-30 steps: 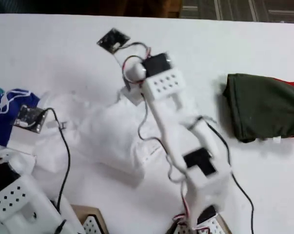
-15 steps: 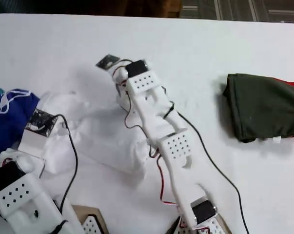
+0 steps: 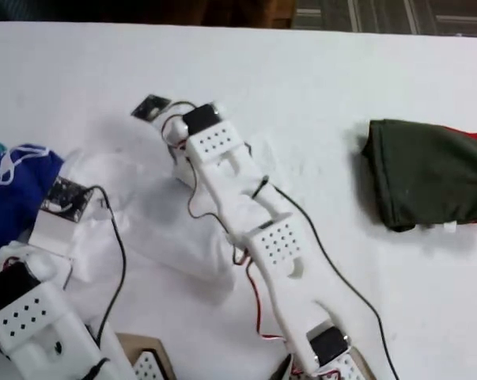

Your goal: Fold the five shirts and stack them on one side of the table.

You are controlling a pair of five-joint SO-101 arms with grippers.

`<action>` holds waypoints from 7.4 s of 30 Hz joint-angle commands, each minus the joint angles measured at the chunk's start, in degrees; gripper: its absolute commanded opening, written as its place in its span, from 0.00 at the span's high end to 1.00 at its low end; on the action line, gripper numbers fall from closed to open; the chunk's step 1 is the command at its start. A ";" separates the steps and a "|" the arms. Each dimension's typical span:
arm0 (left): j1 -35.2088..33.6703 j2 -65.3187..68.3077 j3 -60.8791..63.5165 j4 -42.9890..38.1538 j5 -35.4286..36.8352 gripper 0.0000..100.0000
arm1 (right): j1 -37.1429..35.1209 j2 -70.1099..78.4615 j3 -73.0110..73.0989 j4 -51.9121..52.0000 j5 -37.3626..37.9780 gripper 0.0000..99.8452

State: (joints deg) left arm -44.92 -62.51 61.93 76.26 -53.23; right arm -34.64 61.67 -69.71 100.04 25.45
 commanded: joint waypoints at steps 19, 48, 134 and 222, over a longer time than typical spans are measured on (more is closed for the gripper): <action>0.44 -0.44 0.04 -0.79 0.44 0.97 | 0.04 3.65 -2.02 1.27 0.53 0.98; -2.73 -0.53 -0.40 -0.79 0.00 0.97 | -1.71 -36.88 42.81 0.13 5.71 0.98; -2.73 -0.53 -0.13 -0.79 0.00 0.97 | -2.51 -35.56 48.44 1.27 3.43 0.79; -2.73 -0.53 -0.04 -0.79 0.09 0.97 | 5.49 -38.55 42.29 0.04 6.95 0.89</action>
State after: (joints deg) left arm -46.95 -62.51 62.11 76.26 -53.23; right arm -29.27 23.43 -24.88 99.87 32.31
